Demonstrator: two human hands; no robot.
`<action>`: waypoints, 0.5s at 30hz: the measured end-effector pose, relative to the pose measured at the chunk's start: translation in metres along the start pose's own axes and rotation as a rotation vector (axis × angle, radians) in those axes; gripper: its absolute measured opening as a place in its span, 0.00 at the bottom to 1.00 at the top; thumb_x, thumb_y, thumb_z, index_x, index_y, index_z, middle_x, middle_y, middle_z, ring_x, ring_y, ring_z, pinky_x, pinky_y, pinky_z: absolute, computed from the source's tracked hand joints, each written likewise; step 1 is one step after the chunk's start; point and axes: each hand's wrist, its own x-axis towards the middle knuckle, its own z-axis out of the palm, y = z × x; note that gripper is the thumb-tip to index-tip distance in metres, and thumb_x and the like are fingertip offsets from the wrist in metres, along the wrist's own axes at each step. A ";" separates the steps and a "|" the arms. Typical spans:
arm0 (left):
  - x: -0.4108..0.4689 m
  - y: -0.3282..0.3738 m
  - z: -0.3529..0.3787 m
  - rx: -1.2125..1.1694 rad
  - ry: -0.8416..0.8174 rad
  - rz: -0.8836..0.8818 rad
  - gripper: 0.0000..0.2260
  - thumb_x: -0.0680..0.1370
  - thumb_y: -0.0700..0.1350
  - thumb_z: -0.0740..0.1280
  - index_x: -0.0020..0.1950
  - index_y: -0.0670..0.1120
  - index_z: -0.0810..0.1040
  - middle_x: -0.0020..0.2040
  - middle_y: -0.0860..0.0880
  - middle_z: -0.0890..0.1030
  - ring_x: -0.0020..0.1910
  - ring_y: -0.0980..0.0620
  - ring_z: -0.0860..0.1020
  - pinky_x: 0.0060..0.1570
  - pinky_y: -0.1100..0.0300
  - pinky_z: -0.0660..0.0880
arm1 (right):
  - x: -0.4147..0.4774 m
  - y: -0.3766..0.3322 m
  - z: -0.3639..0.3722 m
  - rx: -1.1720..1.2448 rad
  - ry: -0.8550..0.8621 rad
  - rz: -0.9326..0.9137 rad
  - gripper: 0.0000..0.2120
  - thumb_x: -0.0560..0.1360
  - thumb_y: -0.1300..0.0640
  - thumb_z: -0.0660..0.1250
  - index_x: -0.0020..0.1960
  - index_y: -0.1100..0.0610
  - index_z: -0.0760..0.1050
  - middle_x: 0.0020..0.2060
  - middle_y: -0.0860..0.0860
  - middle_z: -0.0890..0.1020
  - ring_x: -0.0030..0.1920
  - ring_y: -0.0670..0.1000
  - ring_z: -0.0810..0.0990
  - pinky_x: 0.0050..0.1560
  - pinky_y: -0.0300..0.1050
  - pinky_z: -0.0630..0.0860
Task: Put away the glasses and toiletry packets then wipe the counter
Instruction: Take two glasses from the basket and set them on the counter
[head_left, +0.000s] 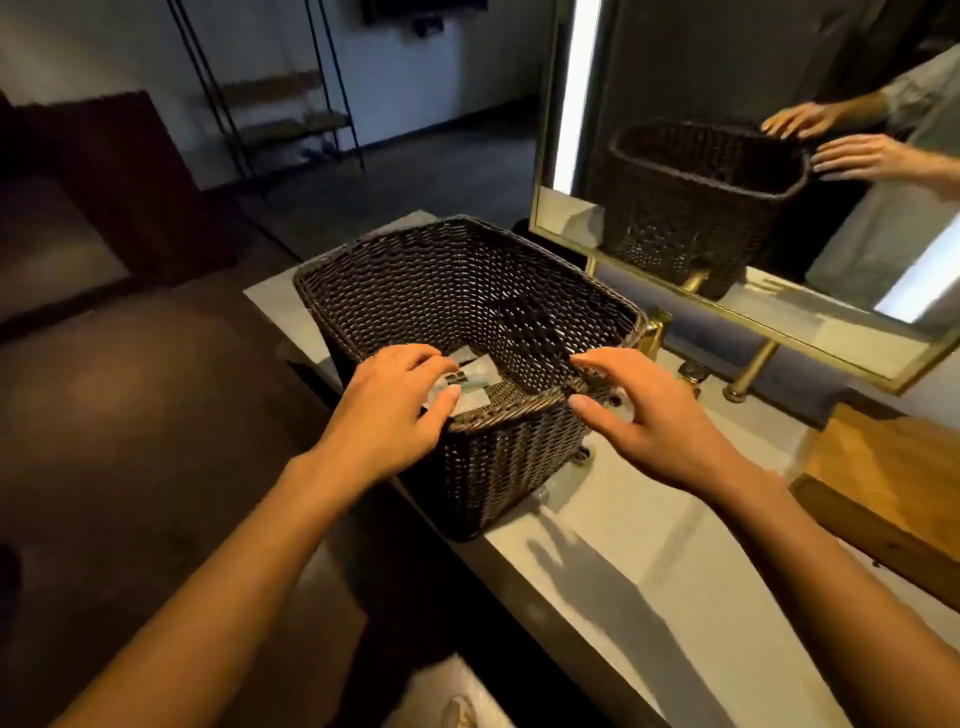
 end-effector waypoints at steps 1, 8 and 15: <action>0.009 -0.009 0.004 0.004 -0.041 0.012 0.17 0.81 0.51 0.63 0.66 0.45 0.80 0.65 0.47 0.79 0.66 0.44 0.76 0.67 0.46 0.71 | 0.014 0.000 0.005 -0.005 0.022 -0.021 0.22 0.79 0.43 0.64 0.70 0.50 0.72 0.64 0.46 0.77 0.63 0.42 0.73 0.63 0.36 0.68; 0.077 -0.052 0.024 0.030 -0.382 -0.031 0.20 0.81 0.57 0.61 0.70 0.51 0.74 0.67 0.49 0.76 0.67 0.45 0.73 0.65 0.45 0.72 | 0.106 0.014 0.034 -0.124 -0.199 0.035 0.22 0.78 0.45 0.65 0.70 0.53 0.73 0.65 0.51 0.77 0.66 0.49 0.75 0.66 0.45 0.71; 0.116 -0.060 0.054 0.013 -0.746 0.034 0.22 0.81 0.57 0.64 0.72 0.51 0.73 0.67 0.46 0.78 0.67 0.43 0.74 0.66 0.47 0.73 | 0.163 0.044 0.058 -0.296 -0.603 0.038 0.24 0.77 0.43 0.65 0.70 0.52 0.72 0.63 0.53 0.79 0.63 0.52 0.78 0.66 0.49 0.73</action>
